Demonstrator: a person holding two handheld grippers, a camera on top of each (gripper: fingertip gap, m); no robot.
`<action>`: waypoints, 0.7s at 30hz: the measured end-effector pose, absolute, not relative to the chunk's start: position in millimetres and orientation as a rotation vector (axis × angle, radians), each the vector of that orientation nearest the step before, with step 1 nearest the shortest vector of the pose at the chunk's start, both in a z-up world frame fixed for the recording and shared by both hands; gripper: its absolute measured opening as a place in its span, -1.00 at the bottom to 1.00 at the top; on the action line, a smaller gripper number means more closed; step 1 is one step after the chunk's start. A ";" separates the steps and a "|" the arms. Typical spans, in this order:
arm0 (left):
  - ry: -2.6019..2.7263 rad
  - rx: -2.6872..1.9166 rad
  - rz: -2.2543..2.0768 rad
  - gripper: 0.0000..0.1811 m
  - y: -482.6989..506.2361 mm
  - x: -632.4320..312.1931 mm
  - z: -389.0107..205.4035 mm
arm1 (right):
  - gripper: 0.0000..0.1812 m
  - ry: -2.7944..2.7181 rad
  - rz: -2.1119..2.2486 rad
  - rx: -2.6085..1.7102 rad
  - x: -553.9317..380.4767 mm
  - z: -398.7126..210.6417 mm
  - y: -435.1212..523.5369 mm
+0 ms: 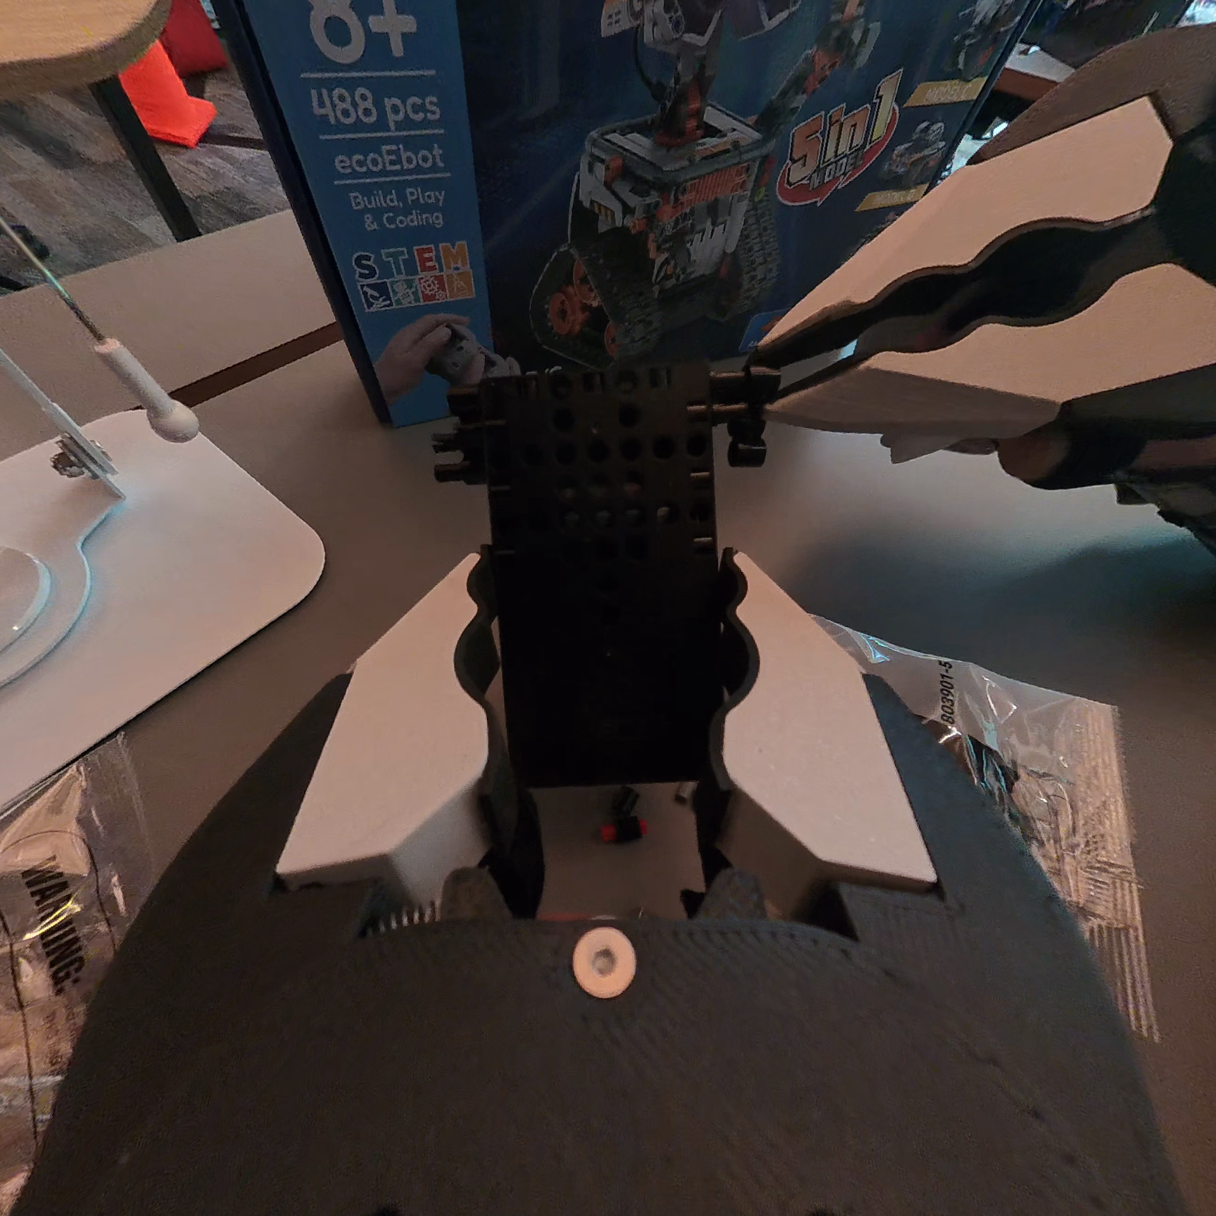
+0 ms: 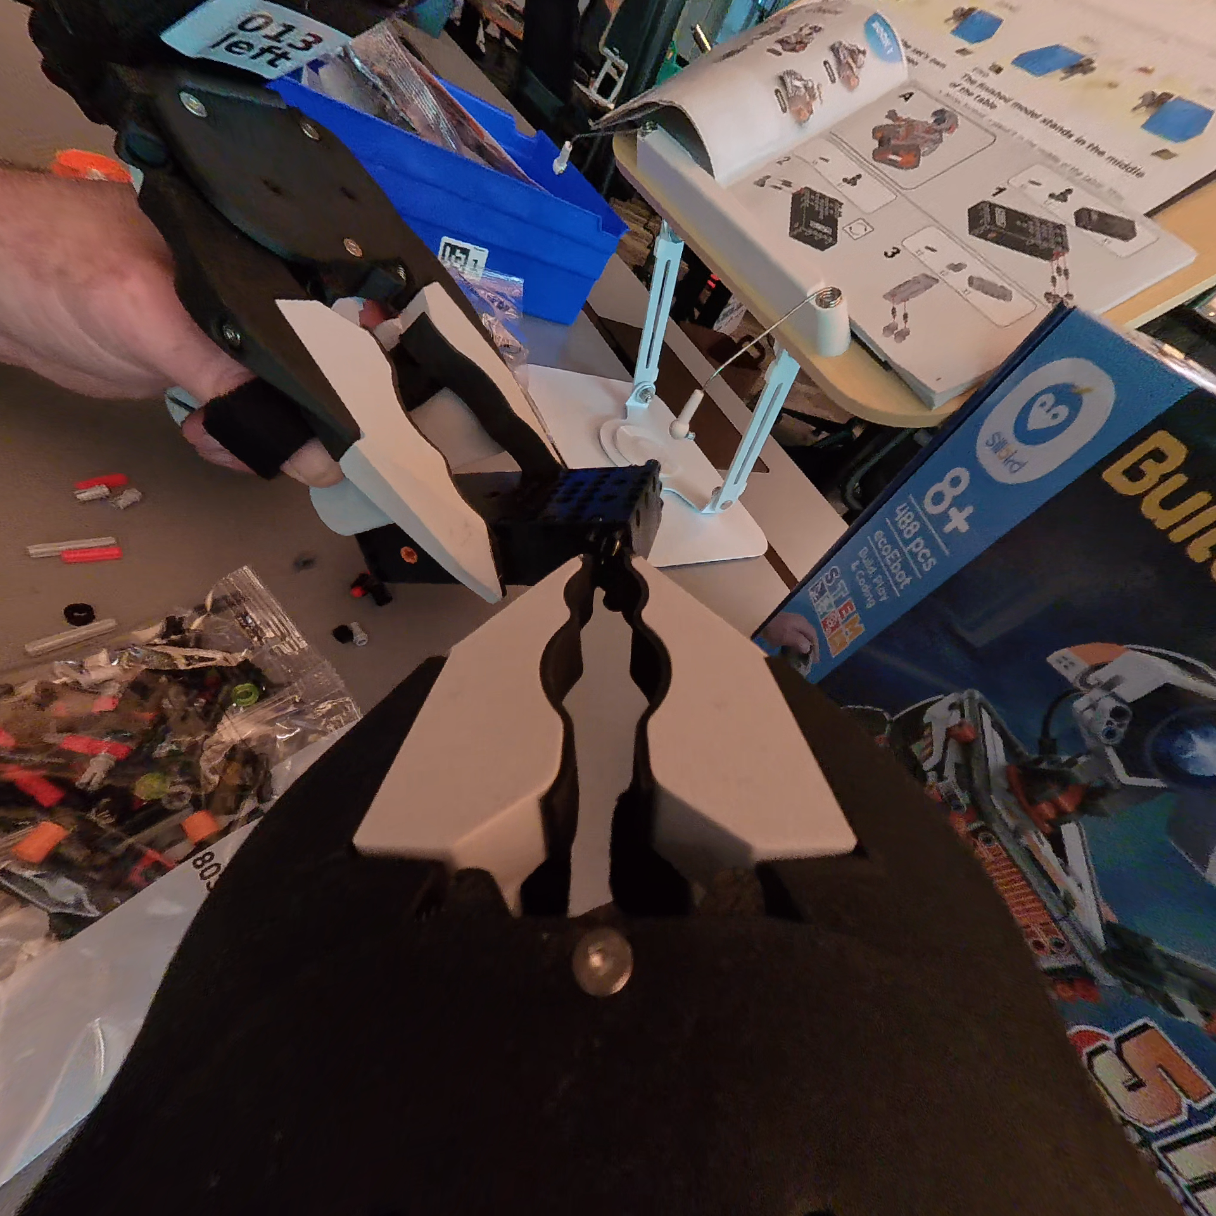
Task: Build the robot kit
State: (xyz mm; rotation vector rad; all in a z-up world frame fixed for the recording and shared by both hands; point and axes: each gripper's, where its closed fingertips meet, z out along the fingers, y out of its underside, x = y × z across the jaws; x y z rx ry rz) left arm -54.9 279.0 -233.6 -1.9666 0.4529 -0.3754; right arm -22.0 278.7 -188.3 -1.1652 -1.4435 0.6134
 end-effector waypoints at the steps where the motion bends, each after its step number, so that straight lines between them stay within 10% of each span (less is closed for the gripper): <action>1: 0.465 -1.965 -0.356 -0.28 278.9 -55.4 -233.6 | -0.94 -1.439 0.629 -1.170 -22.4 -187.4 277.7; 21: 0.536 -1.945 -0.133 -0.28 283.5 -66.4 -230.5 | -0.95 -1.363 0.648 -1.252 -28.8 -189.2 281.4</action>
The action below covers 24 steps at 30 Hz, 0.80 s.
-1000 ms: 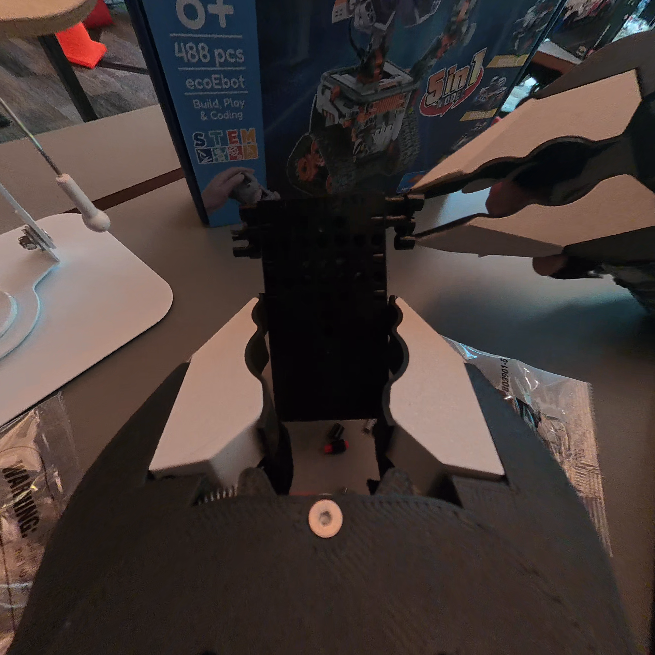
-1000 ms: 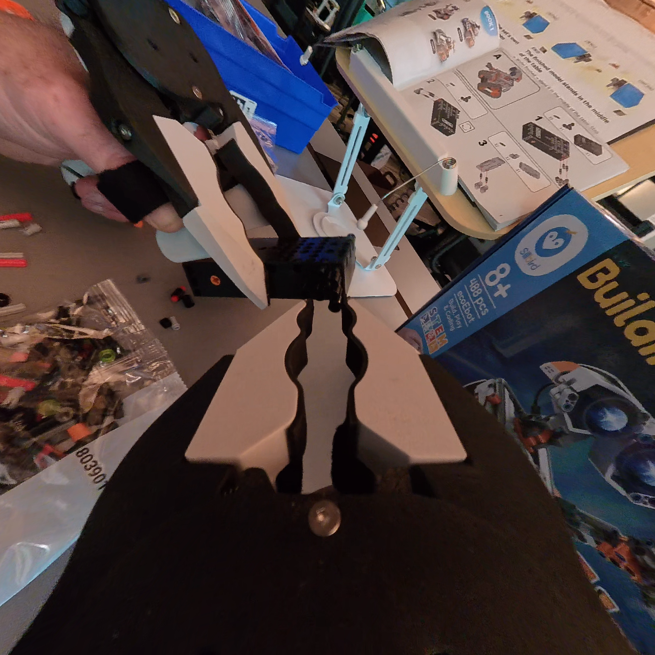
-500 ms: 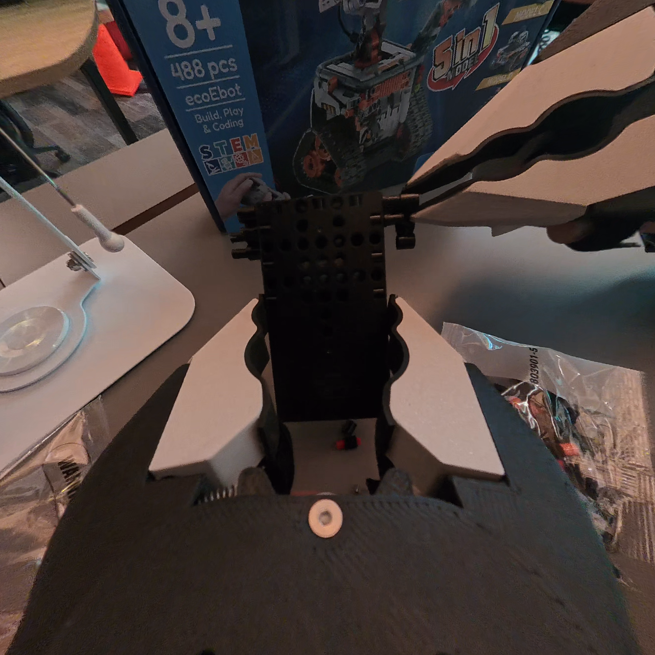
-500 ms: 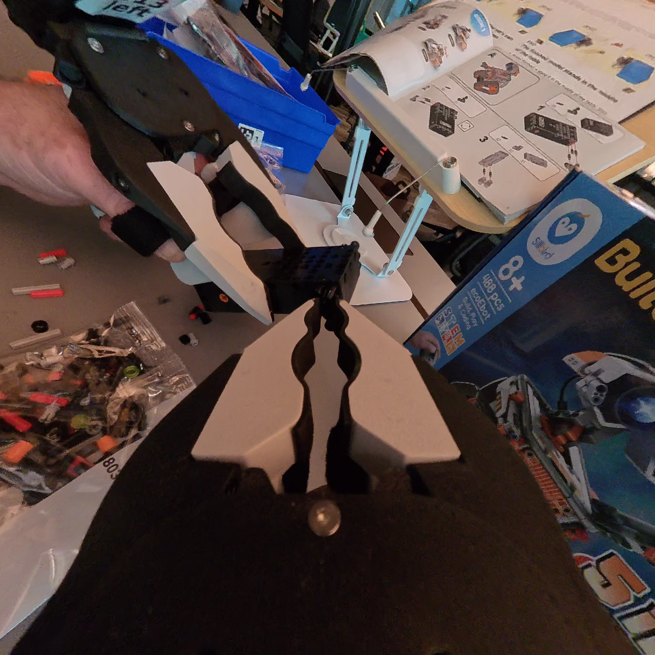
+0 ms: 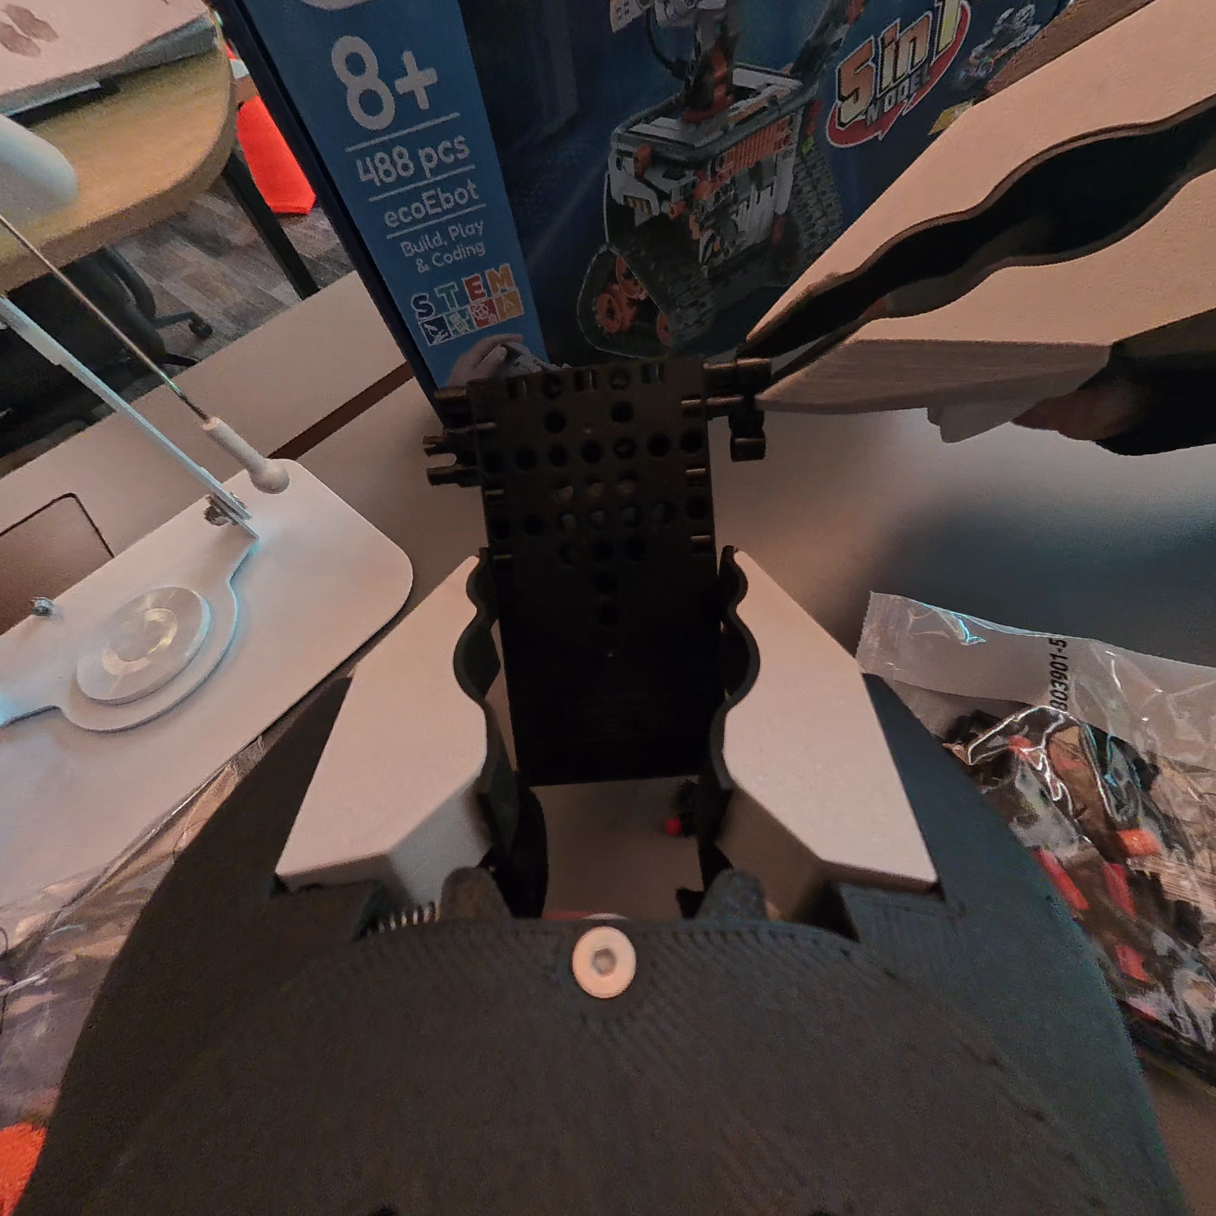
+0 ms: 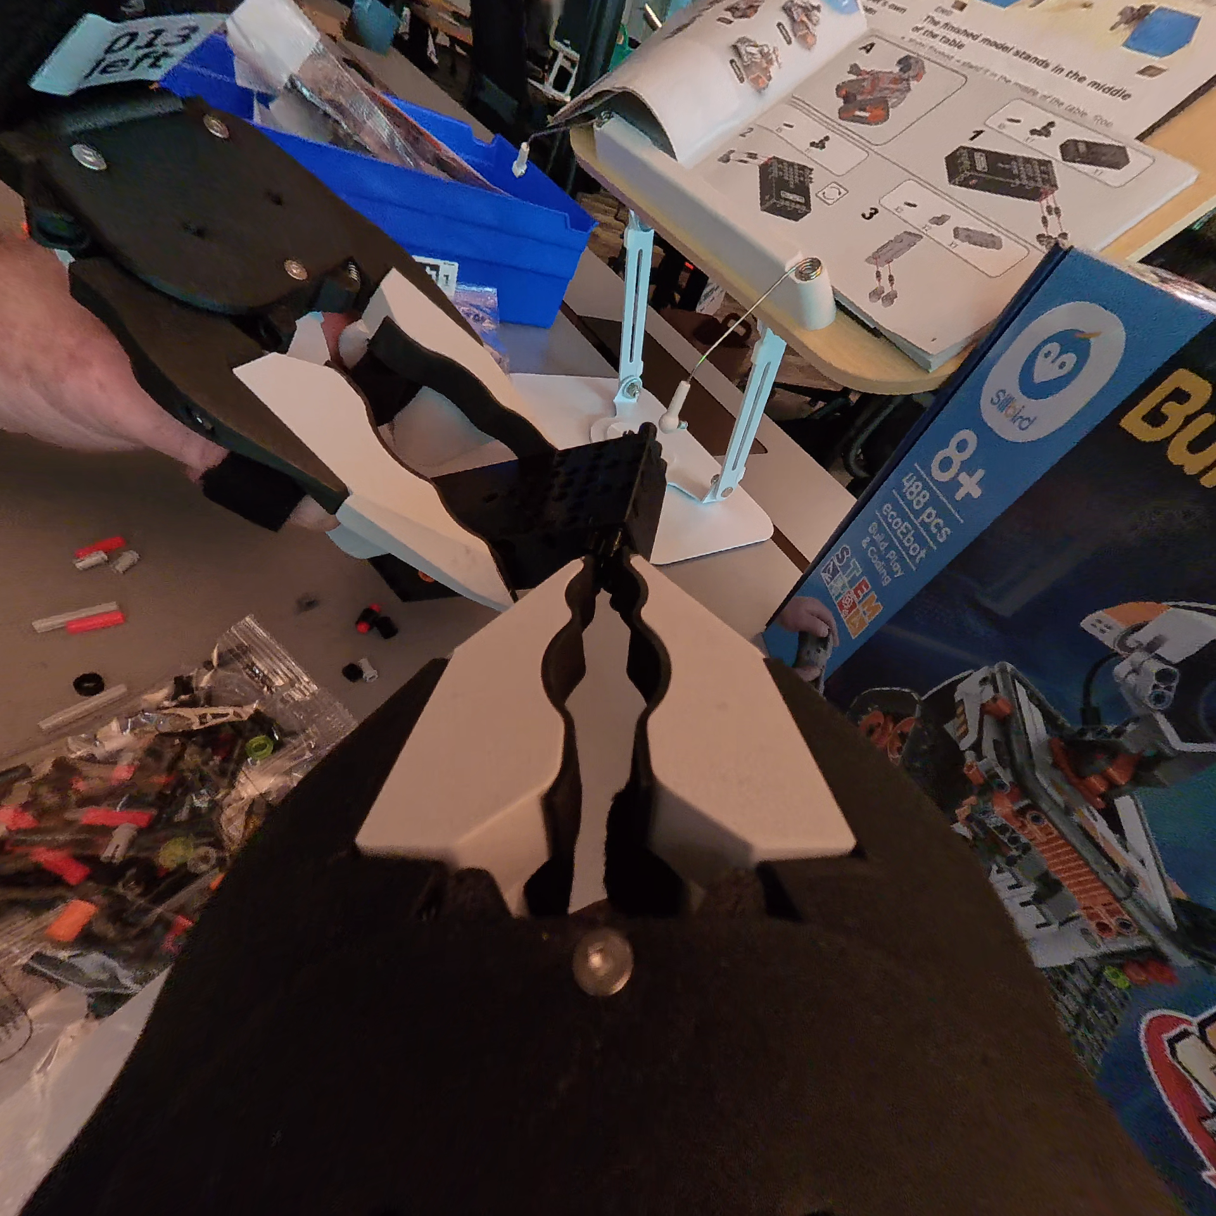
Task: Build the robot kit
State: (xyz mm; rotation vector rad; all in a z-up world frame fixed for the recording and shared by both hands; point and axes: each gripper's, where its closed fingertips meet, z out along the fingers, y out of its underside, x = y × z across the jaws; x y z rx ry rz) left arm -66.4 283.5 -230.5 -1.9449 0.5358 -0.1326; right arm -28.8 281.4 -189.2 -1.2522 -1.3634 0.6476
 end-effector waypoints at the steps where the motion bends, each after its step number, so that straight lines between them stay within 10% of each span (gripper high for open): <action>1: 0.539 -1.937 -0.130 -0.28 283.6 -66.2 -230.1 | -0.95 -1.367 0.646 -1.239 -28.6 -188.6 281.3; 24: 0.413 -1.883 -0.568 -0.29 272.6 -46.5 -213.8 | -0.95 -1.367 0.548 -0.961 -22.0 -166.2 271.5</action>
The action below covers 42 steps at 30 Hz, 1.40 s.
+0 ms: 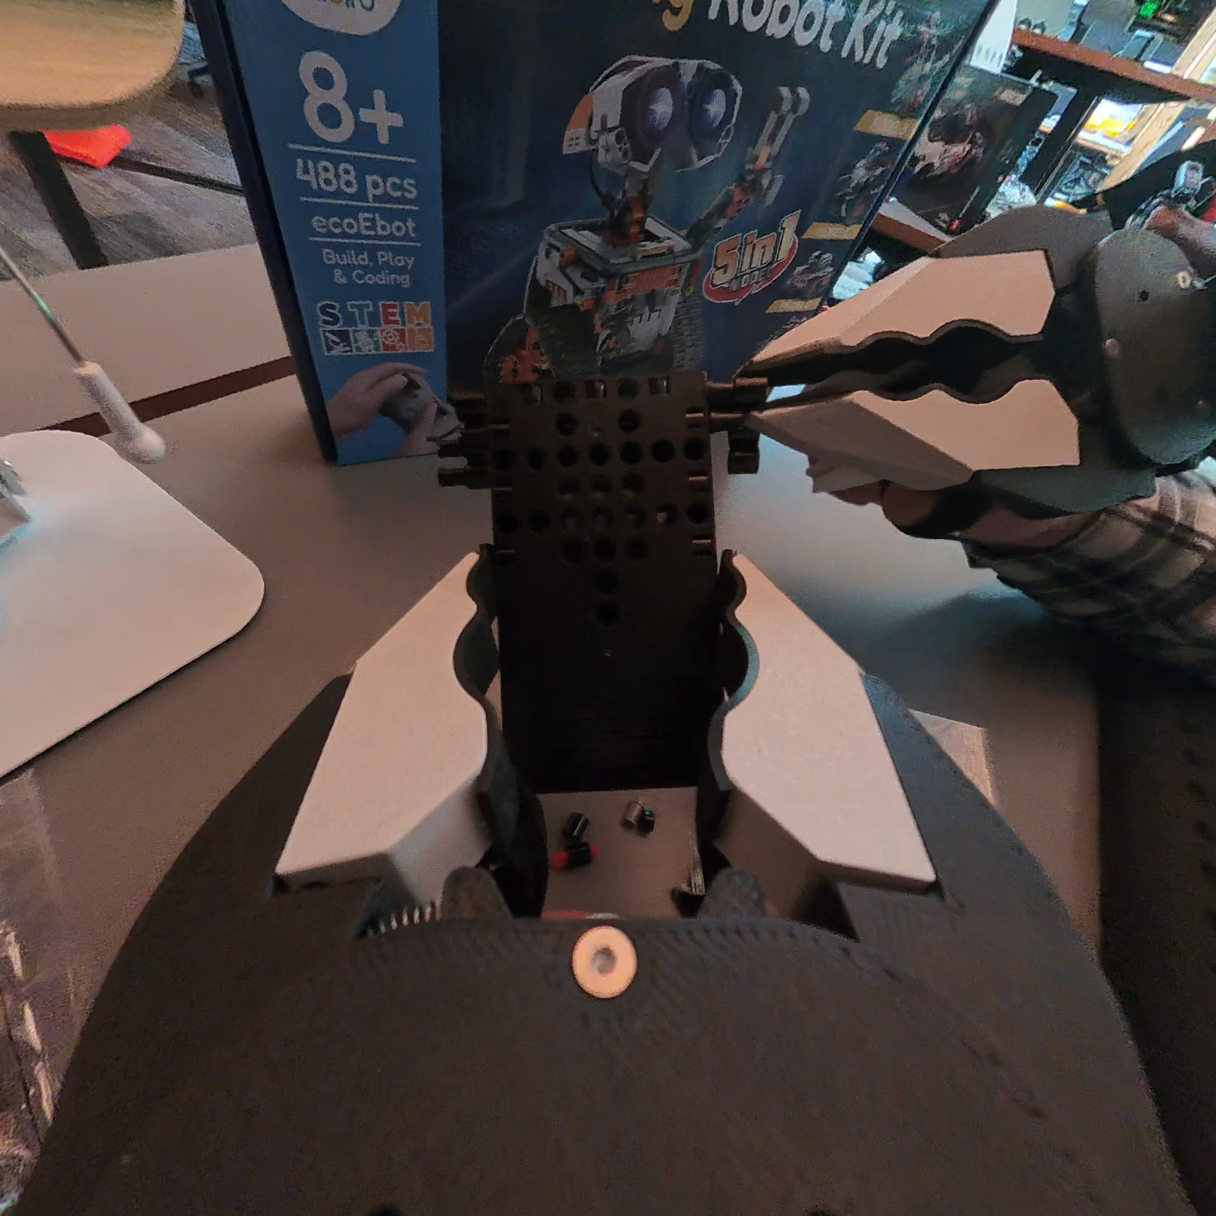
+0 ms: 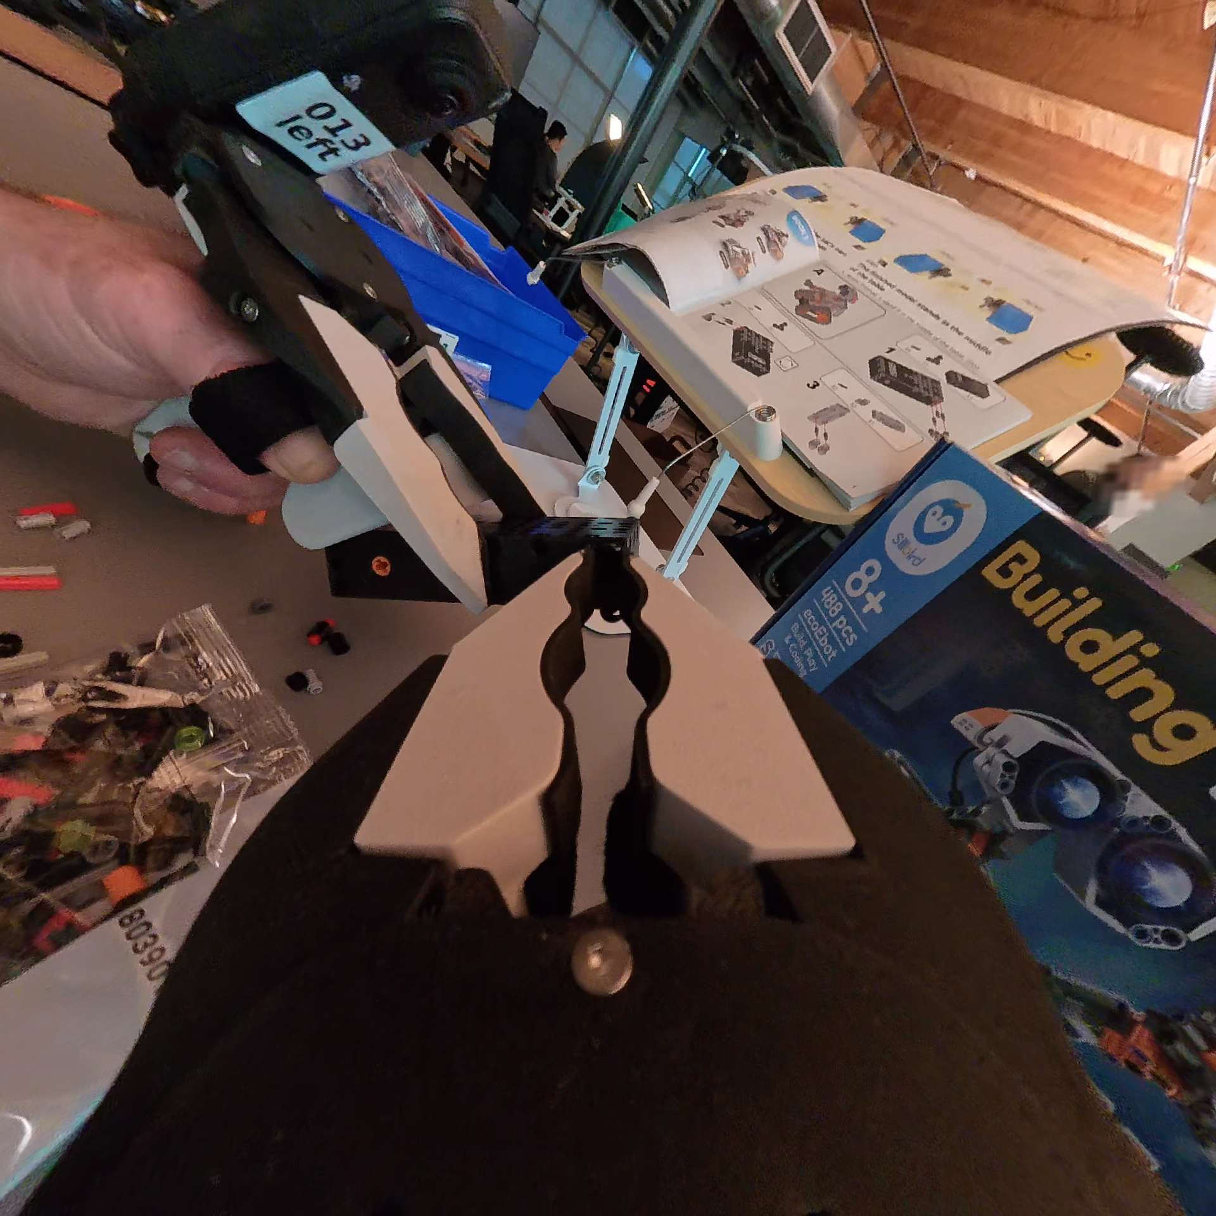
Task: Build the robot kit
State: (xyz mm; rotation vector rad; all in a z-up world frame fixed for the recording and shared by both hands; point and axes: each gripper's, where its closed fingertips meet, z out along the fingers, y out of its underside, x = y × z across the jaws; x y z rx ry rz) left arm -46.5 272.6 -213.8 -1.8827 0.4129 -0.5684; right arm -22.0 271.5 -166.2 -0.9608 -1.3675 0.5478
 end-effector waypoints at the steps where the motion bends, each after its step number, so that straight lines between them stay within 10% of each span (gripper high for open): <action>1: 0.422 -1.880 -0.573 -0.29 272.1 -45.8 -213.4 | -0.95 -1.379 0.554 -0.955 -21.1 -166.4 270.8; 42: 0.370 -1.870 -0.863 -0.29 266.0 -30.3 -212.1 | -0.95 -1.401 0.632 -1.026 -13.7 -159.6 269.4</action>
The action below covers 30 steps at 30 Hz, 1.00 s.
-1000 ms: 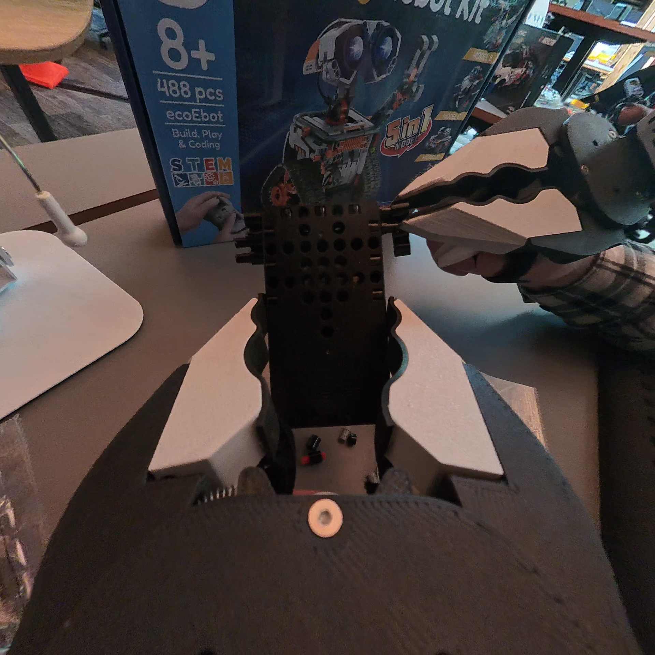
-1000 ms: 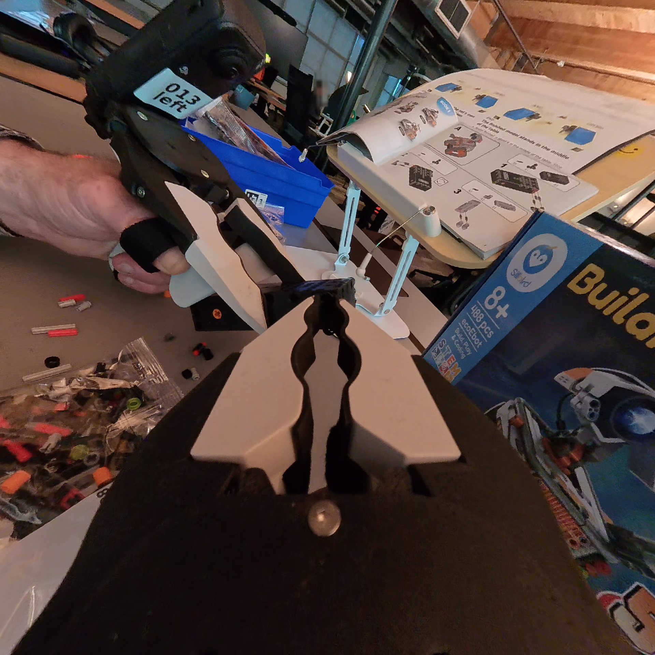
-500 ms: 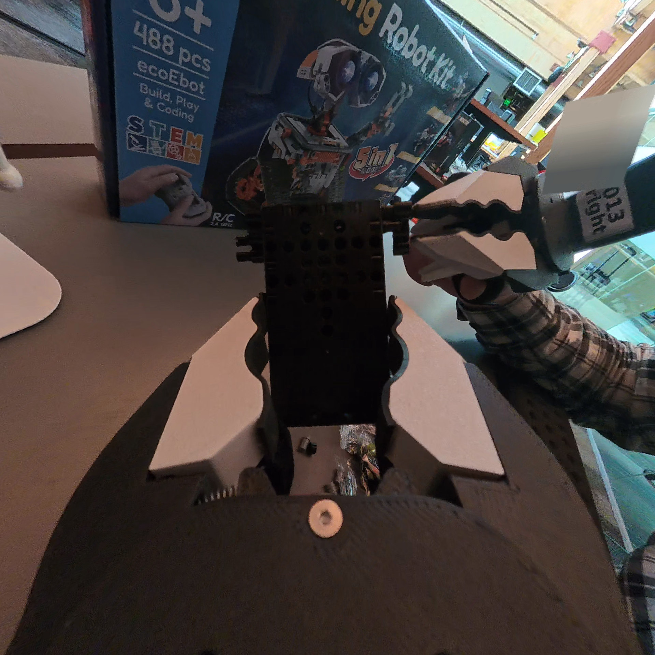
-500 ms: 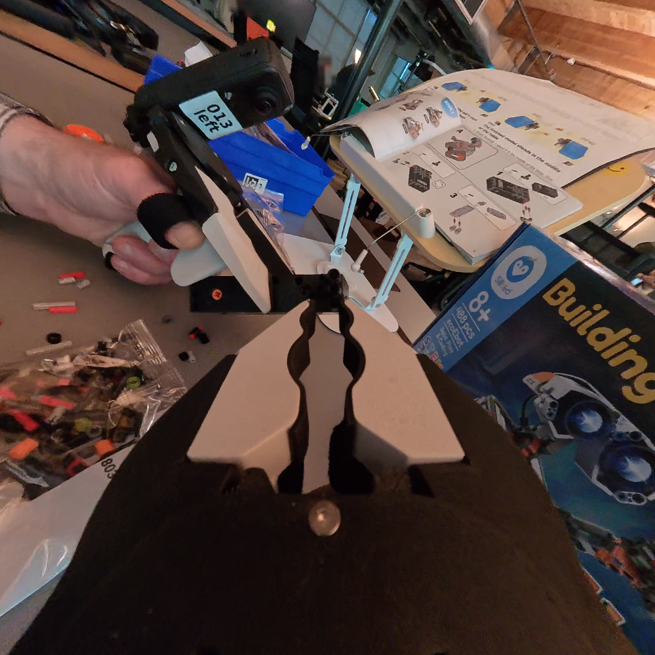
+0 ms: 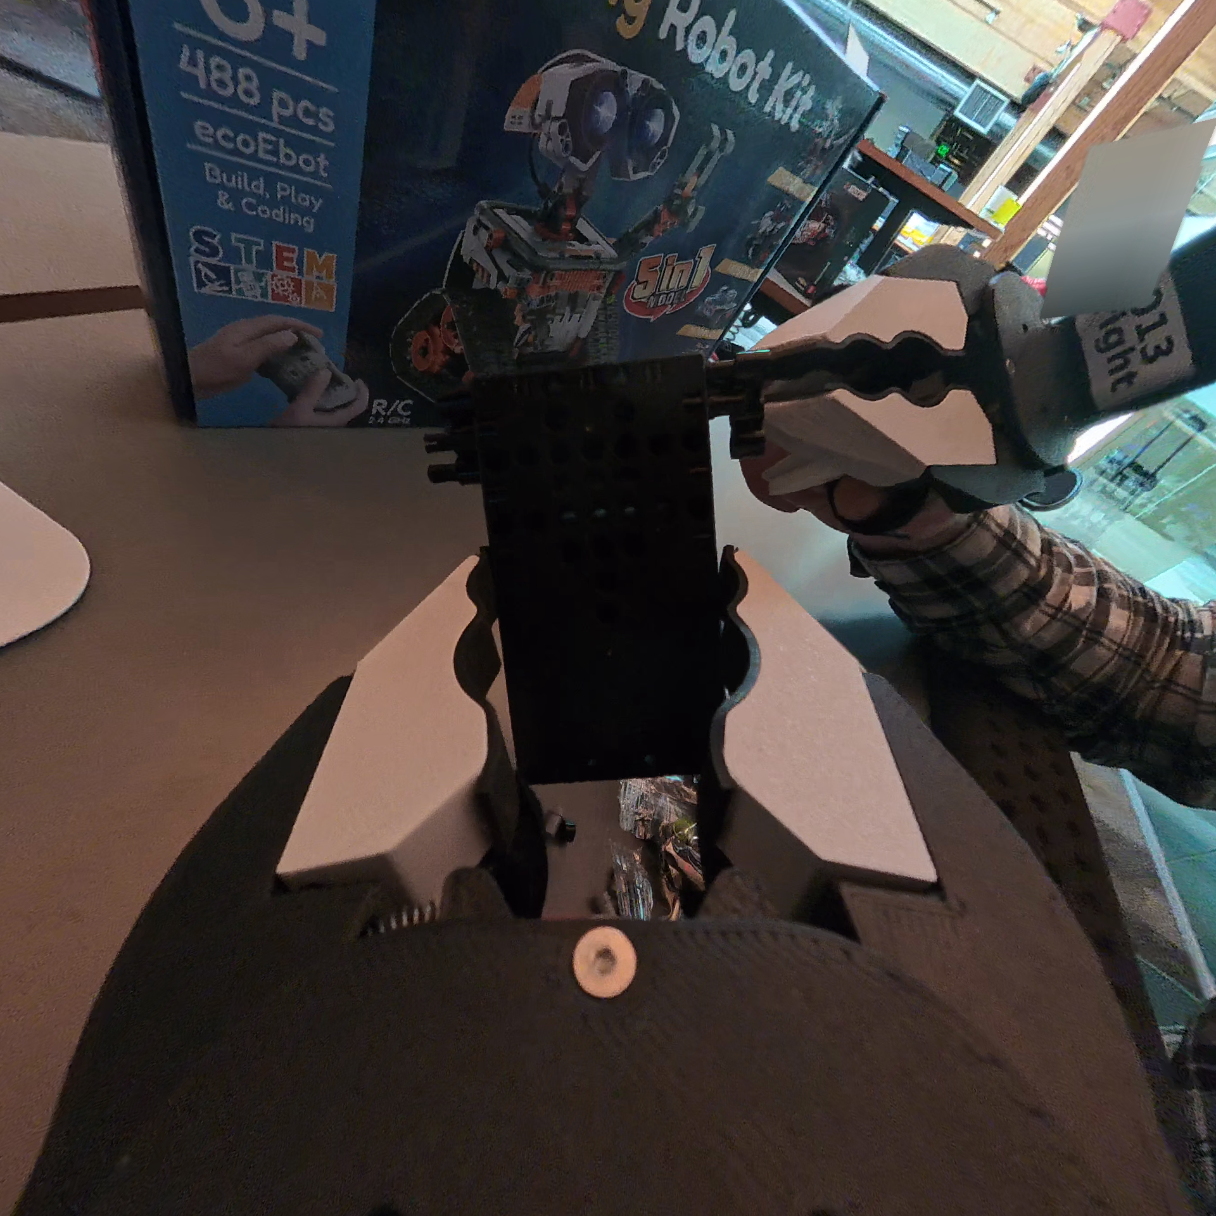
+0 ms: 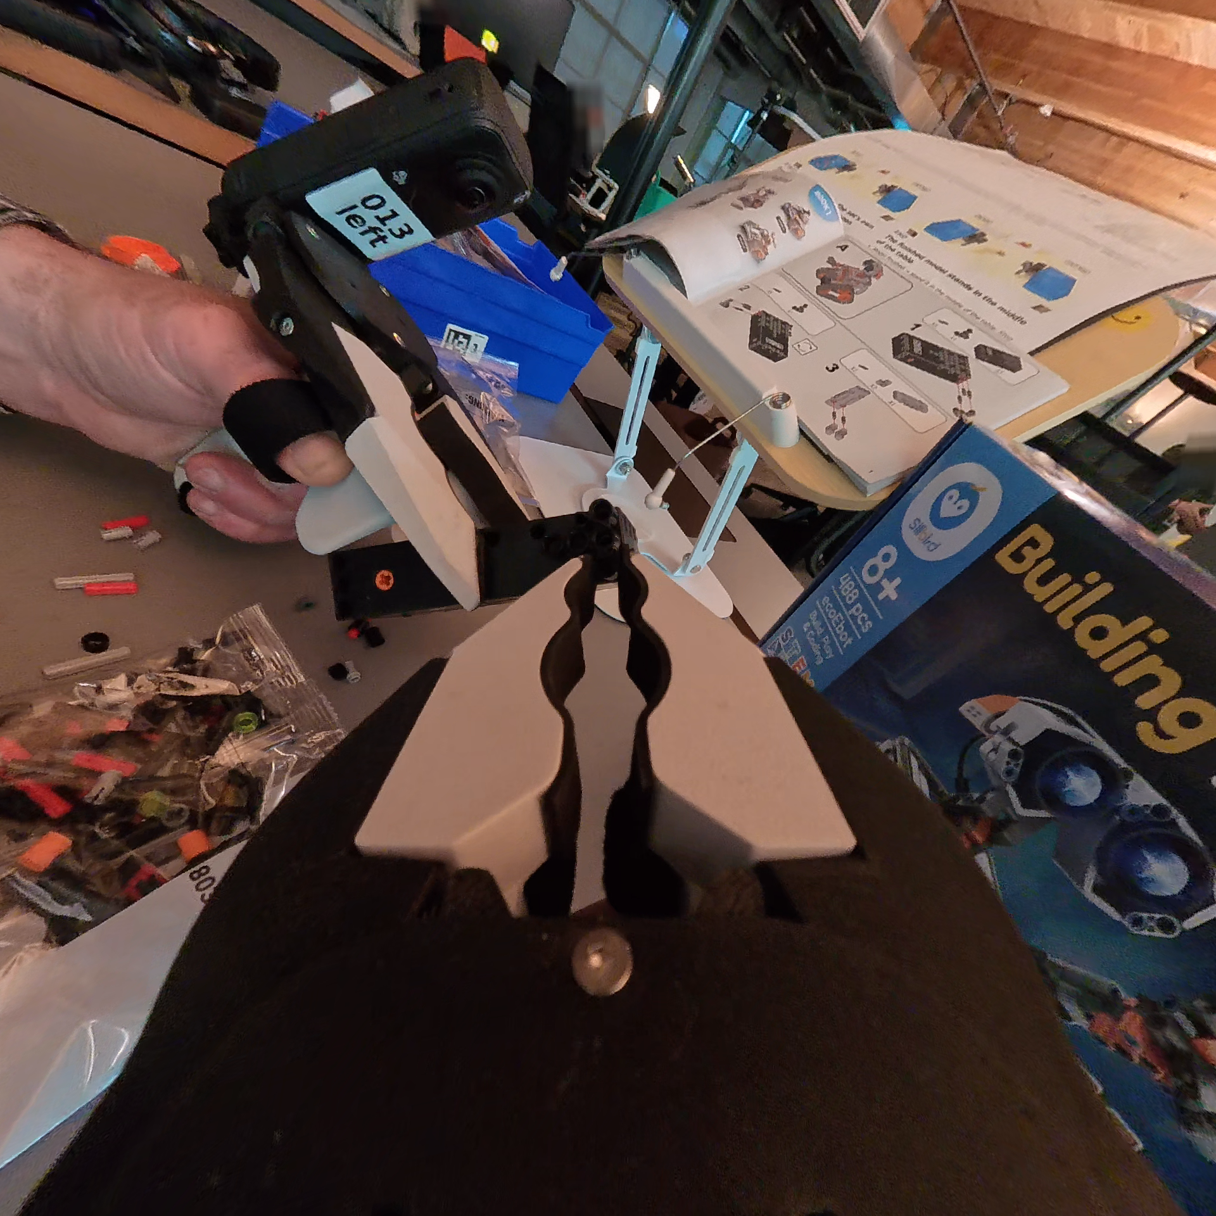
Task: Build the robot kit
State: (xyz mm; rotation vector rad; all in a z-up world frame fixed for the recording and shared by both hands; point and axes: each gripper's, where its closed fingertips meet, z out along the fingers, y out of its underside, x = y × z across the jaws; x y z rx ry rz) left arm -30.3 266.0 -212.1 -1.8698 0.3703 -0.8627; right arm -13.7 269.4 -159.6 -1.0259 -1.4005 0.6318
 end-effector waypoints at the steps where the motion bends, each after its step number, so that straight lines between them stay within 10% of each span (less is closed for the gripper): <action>1: 0.386 -1.869 -0.844 -0.29 265.7 -30.3 -211.4 | -0.95 -1.400 0.648 -1.028 -13.2 -158.7 268.6; 30: 0.583 -1.656 -0.721 -0.28 250.3 -27.6 -177.6 | -0.91 -1.431 0.655 -0.837 -2.3 -134.5 239.4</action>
